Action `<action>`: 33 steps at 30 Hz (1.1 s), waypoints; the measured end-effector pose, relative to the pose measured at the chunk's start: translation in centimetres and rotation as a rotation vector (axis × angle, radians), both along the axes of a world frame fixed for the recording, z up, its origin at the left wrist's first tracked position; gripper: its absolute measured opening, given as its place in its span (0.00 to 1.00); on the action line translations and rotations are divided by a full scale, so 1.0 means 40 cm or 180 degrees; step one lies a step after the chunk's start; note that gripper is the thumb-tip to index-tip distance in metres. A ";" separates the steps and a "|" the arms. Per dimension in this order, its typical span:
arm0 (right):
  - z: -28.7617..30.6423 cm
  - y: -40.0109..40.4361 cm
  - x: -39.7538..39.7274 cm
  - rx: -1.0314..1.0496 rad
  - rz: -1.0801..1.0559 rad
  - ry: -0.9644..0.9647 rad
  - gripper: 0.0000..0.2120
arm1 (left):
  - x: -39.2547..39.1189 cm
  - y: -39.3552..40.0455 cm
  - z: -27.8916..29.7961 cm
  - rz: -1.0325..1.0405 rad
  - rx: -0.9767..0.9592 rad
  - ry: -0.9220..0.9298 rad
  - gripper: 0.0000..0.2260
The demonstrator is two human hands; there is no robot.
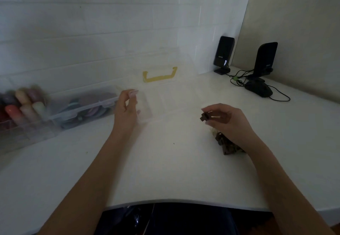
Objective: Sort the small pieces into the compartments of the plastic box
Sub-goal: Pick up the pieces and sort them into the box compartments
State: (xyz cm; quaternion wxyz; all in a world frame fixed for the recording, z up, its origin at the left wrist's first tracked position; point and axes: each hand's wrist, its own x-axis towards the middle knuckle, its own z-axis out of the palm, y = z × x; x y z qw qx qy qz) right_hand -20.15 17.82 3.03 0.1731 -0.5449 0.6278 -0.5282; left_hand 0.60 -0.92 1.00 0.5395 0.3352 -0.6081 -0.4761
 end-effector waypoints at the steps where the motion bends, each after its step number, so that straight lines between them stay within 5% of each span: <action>1: 0.001 -0.010 0.007 -0.0023 0.0002 -0.0072 0.13 | -0.002 0.002 0.000 0.0024 -0.0056 -0.0004 0.10; 11: 0.047 -0.131 0.145 -0.0601 -0.0011 0.0951 0.09 | -0.020 0.022 -0.011 0.0229 -0.0502 -0.0172 0.07; 21: -0.012 -0.230 0.218 -0.0479 -0.0011 0.2163 0.08 | -0.021 0.033 -0.004 0.0259 -0.0565 -0.0059 0.09; 25: -0.013 -0.210 0.189 -0.0724 -0.0035 0.1915 0.04 | -0.024 0.029 -0.005 0.0295 -0.0464 -0.0085 0.10; 33: 0.029 -0.086 -0.032 -0.0436 -0.1425 0.1236 0.07 | -0.032 0.033 -0.007 0.0331 -0.0386 -0.0016 0.07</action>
